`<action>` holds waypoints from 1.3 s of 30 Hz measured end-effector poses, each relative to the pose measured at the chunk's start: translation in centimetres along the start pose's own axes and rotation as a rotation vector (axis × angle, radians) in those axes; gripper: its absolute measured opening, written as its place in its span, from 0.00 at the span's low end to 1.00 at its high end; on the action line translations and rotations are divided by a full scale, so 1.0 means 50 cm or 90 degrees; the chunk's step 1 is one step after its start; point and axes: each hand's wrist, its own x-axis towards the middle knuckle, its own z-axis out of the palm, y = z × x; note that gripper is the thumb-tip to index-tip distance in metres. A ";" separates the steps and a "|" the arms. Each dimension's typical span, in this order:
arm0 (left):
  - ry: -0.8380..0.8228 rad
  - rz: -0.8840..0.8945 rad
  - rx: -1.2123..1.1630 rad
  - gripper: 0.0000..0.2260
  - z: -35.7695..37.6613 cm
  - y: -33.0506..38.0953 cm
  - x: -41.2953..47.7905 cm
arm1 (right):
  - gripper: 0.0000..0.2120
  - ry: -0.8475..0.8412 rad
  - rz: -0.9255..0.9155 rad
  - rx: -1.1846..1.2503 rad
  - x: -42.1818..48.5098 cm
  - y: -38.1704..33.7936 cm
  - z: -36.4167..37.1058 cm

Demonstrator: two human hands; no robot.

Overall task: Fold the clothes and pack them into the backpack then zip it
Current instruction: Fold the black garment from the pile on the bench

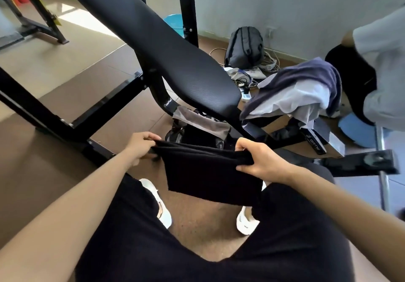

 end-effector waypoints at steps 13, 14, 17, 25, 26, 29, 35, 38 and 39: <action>0.104 0.027 -0.121 0.18 0.092 -0.079 0.049 | 0.44 -0.386 0.021 -0.554 0.047 -0.097 0.115; 0.117 0.025 -0.116 0.17 0.088 -0.085 0.052 | 0.44 -0.387 0.028 -0.557 0.054 -0.095 0.121; 0.136 0.030 -0.094 0.16 0.082 -0.088 0.040 | 0.41 -0.415 0.027 -0.571 0.056 -0.107 0.122; 0.149 0.026 -0.070 0.16 0.042 -0.044 -0.041 | 0.44 -0.466 0.059 -0.574 0.065 -0.145 0.069; 0.145 0.033 -0.057 0.15 0.031 -0.030 -0.047 | 0.44 -0.457 0.075 -0.553 0.075 -0.147 0.054; 0.143 0.068 -0.021 0.15 -0.003 0.020 -0.058 | 0.44 -0.424 0.115 -0.475 0.104 -0.146 0.013; 0.021 0.106 0.071 0.16 -0.031 0.105 -0.065 | 0.49 -0.286 0.226 -0.312 0.159 -0.096 -0.025; -0.057 0.151 0.127 0.18 -0.007 0.157 -0.088 | 0.52 -0.204 0.267 -0.196 0.178 -0.070 -0.035; -0.076 0.166 0.138 0.19 0.004 0.174 -0.097 | 0.52 -0.187 0.279 -0.152 0.181 -0.065 -0.036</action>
